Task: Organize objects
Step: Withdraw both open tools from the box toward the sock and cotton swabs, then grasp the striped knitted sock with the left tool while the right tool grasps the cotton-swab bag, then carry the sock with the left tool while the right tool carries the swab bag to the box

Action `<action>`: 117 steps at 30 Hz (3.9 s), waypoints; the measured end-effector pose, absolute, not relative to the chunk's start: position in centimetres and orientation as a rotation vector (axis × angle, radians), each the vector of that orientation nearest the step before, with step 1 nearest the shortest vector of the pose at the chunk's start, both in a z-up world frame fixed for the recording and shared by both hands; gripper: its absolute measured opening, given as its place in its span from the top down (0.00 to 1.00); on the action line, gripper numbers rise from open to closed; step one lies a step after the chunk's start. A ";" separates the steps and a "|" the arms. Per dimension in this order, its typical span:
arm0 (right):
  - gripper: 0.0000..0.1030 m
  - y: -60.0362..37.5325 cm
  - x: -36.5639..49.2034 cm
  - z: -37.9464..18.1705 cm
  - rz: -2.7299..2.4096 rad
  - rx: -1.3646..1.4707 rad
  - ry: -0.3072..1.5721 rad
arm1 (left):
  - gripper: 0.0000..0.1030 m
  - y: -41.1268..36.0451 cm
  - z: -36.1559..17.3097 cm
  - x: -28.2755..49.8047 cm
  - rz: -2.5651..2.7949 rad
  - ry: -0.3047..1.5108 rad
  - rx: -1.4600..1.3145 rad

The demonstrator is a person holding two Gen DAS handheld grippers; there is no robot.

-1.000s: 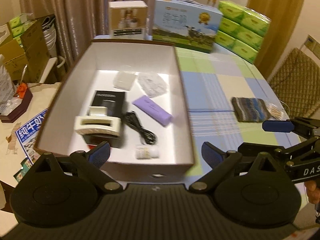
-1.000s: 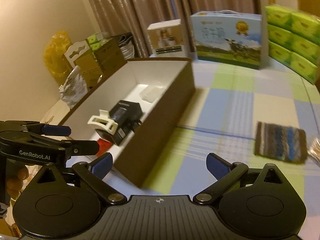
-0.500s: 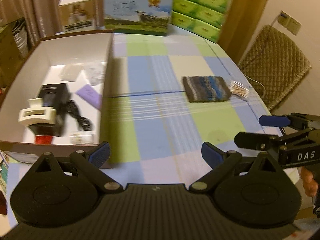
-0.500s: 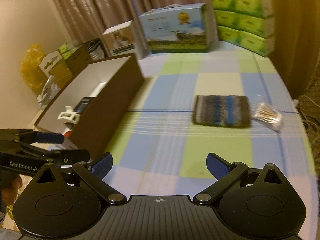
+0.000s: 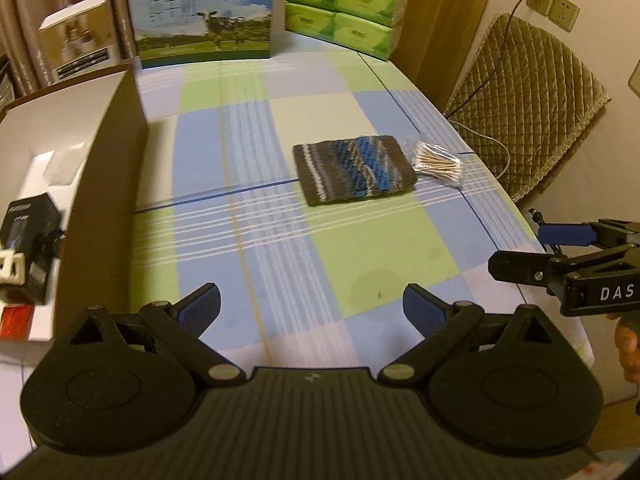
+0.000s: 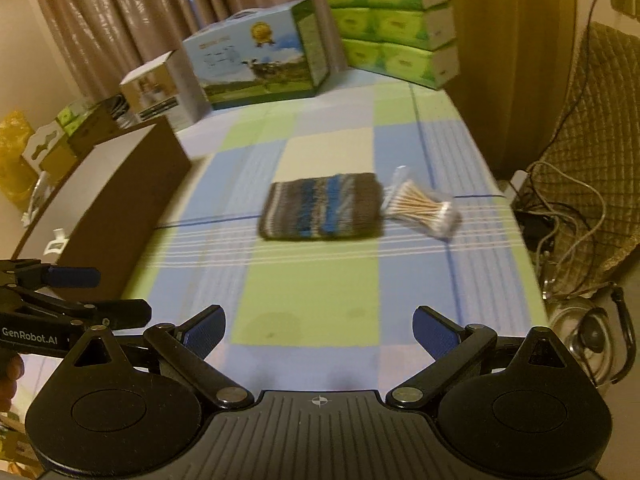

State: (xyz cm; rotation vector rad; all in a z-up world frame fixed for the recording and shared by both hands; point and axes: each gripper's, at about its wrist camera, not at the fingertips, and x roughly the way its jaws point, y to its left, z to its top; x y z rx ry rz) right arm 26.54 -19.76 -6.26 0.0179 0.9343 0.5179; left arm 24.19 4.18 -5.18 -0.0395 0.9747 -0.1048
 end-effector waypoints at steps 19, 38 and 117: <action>0.05 -23.7 33.4 -12.1 0.388 -0.047 0.950 | 0.07 -2.6 -11.4 32.8 -0.292 0.895 0.157; 0.05 -22.6 39.4 -14.9 0.411 -0.079 0.898 | 0.07 -4.6 -17.0 41.0 -0.321 0.845 0.465; 0.79 2.1 25.9 -4.0 0.950 0.051 0.836 | 0.69 22.8 0.6 20.6 0.030 0.805 -0.165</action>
